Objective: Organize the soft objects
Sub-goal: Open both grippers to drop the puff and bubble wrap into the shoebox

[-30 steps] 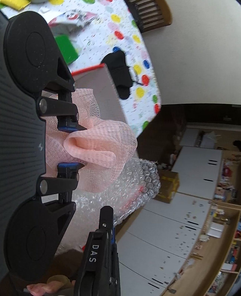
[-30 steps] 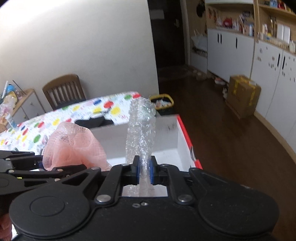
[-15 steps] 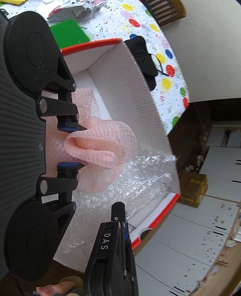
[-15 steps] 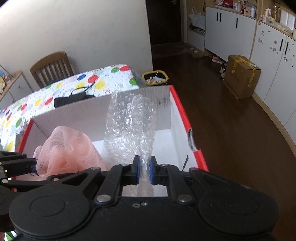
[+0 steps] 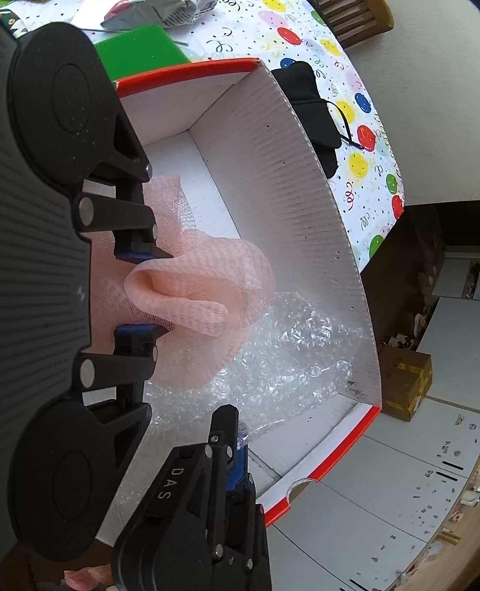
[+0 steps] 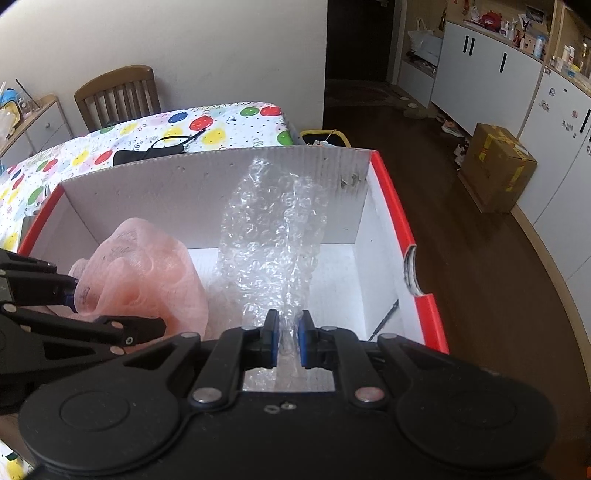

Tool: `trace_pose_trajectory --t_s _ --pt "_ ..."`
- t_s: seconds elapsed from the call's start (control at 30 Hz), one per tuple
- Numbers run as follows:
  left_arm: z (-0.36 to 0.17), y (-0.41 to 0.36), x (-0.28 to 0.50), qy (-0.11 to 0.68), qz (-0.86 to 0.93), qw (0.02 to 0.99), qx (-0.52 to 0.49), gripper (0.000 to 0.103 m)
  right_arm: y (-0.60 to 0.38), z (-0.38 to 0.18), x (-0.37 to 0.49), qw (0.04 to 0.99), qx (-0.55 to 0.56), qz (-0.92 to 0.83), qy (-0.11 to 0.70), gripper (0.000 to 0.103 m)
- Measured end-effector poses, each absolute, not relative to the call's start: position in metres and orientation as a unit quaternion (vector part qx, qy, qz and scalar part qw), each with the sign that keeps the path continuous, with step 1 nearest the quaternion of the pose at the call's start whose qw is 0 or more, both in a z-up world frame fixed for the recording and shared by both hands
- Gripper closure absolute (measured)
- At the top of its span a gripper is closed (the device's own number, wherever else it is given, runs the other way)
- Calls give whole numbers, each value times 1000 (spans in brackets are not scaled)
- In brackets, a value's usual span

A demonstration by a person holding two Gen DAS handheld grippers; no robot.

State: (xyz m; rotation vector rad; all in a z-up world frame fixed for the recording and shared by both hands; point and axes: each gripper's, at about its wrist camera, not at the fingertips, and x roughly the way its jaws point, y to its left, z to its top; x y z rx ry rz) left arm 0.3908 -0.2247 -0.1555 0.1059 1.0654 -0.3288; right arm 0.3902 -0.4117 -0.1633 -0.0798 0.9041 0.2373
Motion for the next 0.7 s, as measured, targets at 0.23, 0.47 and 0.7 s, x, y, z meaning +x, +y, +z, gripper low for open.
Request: trace_pose_trajectory --t_s 0.23,0.47,0.7 --pt "-154 -225 390 499 -152 852 40 66 -417 -160 392 893 -36 115 433 80" --pt "-147 -227 387 491 -150 858 30 41 -420 -154 386 897 -41 121 422 68" --pt "-138 -223 382 482 -139 865 22 36 -428 -141 379 903 -35 126 410 52"
